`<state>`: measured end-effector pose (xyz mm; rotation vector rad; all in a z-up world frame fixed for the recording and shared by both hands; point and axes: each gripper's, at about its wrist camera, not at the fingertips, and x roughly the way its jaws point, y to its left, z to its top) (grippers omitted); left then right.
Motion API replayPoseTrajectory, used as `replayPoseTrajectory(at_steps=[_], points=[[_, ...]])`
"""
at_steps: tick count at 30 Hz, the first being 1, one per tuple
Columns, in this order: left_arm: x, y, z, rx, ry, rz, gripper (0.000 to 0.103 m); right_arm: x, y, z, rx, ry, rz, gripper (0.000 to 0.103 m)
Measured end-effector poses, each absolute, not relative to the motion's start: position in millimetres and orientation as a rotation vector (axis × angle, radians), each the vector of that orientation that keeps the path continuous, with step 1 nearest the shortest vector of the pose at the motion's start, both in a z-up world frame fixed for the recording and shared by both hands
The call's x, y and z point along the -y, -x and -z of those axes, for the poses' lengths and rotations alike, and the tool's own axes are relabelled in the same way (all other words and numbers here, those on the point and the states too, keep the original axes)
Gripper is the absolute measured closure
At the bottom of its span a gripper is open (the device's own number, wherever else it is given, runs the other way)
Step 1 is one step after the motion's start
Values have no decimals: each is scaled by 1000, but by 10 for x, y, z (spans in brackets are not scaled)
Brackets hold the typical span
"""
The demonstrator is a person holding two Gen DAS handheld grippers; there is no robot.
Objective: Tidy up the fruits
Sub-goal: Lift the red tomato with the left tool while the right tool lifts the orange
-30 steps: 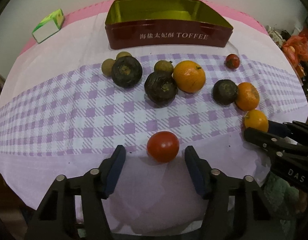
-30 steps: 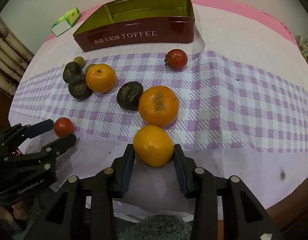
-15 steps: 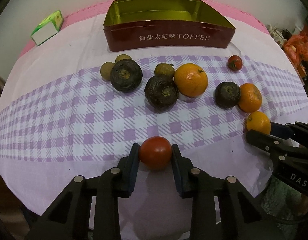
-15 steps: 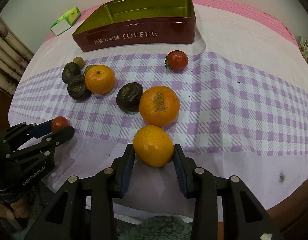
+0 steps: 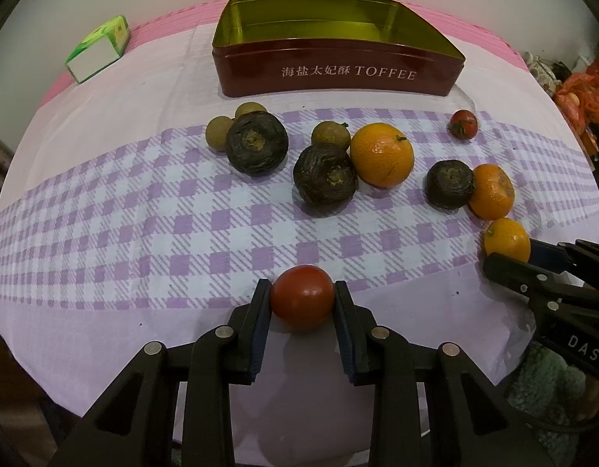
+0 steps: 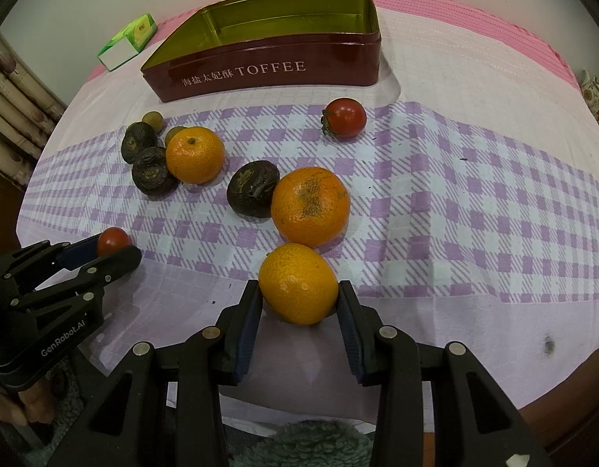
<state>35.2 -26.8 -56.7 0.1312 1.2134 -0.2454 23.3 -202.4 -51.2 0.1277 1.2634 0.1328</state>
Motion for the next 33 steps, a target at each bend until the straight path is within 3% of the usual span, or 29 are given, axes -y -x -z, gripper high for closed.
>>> replayPoseTrajectory(at_steps=[10,14,17,20,23,33], points=[[274,-355,568,-1213,-131,245,69,2022,-232,513,-1263,-128,-133,66],[270,-357,570,-1216,-127,240,60,2019,-232,511,-1263,-128,-133,66],[261,-349,570,-1216,-126,240,59,2018,-232,510,-1263,-128,-134,66],[238,-357,565,-1215,-126,239,61,2016,-233,510,-1263,-128,-134,66],[248,-355,564,-1214,-125,236,72,2016,-234,510,-1263,-127,-134,66],[241,-359,550,-1213,-120,235,72,2016,-227,507,-1257,-123,-135,66]])
